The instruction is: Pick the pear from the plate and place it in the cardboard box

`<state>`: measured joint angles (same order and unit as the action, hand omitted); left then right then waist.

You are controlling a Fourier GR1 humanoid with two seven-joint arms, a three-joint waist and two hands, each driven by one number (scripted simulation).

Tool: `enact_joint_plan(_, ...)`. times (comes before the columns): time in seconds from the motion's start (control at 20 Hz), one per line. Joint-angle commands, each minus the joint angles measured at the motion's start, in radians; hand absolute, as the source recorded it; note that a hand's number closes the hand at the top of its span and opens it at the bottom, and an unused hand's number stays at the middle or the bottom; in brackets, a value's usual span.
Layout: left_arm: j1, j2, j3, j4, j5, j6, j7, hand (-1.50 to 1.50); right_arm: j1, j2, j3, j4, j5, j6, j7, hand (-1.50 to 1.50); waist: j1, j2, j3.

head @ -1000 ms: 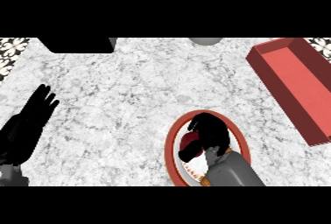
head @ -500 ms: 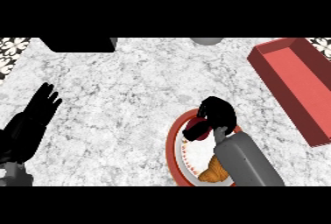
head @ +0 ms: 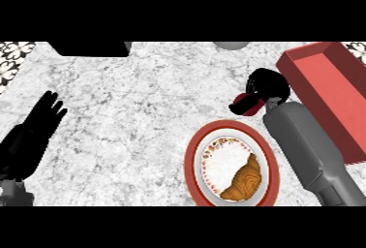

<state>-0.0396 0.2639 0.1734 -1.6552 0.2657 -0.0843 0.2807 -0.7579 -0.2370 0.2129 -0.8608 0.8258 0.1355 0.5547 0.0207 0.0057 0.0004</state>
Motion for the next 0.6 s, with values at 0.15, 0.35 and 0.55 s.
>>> enact_joint_plan(0.15,0.021,-0.036,-0.016,0.0,-0.034,0.022,-0.02,0.0,-0.099,0.01,0.013,-0.124,0.062,0.001,0.053,1.5,-0.023,-0.011,-0.001)
enact_joint_plan(0.35,-0.012,-0.052,-0.029,0.004,-0.05,0.053,0.006,0.0,-0.128,-0.013,0.022,-0.256,0.119,-0.046,0.109,1.5,-0.032,-0.014,-0.001)
enact_joint_plan(0.55,-0.034,-0.008,0.007,0.032,-0.035,0.028,0.015,0.0,-0.202,-0.053,-0.03,-0.349,0.153,-0.046,0.212,1.5,-0.035,-0.013,-0.001)
